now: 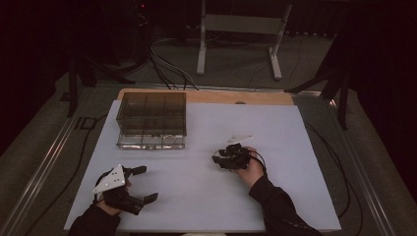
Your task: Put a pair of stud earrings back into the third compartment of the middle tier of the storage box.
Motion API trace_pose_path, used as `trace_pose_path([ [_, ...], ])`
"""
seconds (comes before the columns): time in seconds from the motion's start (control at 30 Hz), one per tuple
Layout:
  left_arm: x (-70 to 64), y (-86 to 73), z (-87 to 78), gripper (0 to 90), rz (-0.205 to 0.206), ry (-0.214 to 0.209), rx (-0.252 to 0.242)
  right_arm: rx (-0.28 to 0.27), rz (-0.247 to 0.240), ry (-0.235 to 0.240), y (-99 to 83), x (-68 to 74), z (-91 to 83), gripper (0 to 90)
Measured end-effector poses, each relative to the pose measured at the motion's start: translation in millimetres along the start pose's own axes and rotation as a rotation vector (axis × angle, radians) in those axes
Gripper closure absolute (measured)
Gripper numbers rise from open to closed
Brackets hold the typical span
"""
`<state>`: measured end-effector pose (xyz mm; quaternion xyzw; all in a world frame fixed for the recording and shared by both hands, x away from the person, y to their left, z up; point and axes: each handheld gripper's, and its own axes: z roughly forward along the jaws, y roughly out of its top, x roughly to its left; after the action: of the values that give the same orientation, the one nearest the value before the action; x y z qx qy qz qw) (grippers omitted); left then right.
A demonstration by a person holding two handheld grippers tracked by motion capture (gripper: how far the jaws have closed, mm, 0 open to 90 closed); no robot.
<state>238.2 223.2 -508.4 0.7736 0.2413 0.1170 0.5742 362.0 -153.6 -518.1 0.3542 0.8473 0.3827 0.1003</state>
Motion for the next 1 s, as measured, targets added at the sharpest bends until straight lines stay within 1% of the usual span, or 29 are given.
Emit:
trace_pose_path([
  [0.03,0.0,0.0,0.1,0.5,0.001,0.000,0.001,0.003,-0.001,0.001,-0.6,0.3,0.7,58.5],
  [0.07,0.0,-0.1,0.2,0.5,0.001,0.000,0.002,0.003,-0.009,-0.011,-1.1,0.8,1.2,60.5],
  [0.1,0.0,-0.1,0.2,0.5,0.001,0.000,0.002,0.003,-0.009,-0.011,-1.1,0.8,1.2,60.5],
  [0.17,-0.2,0.0,0.1,0.6,0.001,-0.001,0.002,0.017,-0.030,-0.038,-2.0,0.6,3.5,66.0],
  [0.23,-0.2,0.1,0.0,0.5,0.002,-0.001,0.001,0.022,-0.038,-0.037,-2.8,-0.6,5.8,70.2],
  [0.3,-0.1,0.0,0.1,0.5,0.000,-0.003,0.000,0.027,-0.052,-0.039,-2.8,-1.1,8.4,71.0],
  [0.4,-0.4,0.0,0.3,0.5,0.003,-0.005,0.000,0.022,-0.051,-0.037,-1.5,-0.3,12.0,72.9],
  [0.5,-0.3,-0.1,0.2,0.5,0.002,-0.004,0.001,0.029,-0.095,-0.063,0.3,3.8,14.3,78.0],
  [0.57,-0.1,-0.2,0.1,0.5,0.002,-0.003,0.001,0.042,-0.104,-0.067,1.7,6.1,14.7,82.8],
  [0.63,-0.3,0.0,0.0,0.5,0.003,-0.003,0.000,0.052,-0.102,-0.069,2.7,7.7,15.0,85.8],
  [0.77,-0.6,0.0,0.4,0.5,0.004,-0.002,0.002,0.068,-0.066,-0.066,5.1,6.8,15.3,86.5],
  [0.83,-0.4,0.0,0.3,0.5,0.003,-0.003,0.001,0.071,-0.065,-0.068,5.8,7.3,15.2,86.8],
  [0.9,-0.3,0.2,0.0,0.5,0.005,-0.002,0.000,0.068,-0.079,-0.085,5.9,8.4,15.1,86.9],
  [0.97,-0.2,0.1,-0.2,0.5,0.003,-0.002,0.000,0.068,-0.078,-0.086,6.0,8.4,14.8,87.0],
  [1.0,-0.1,0.0,-0.2,0.5,0.002,-0.003,0.001,0.059,-0.071,-0.086,6.5,7.1,13.0,87.0],
])
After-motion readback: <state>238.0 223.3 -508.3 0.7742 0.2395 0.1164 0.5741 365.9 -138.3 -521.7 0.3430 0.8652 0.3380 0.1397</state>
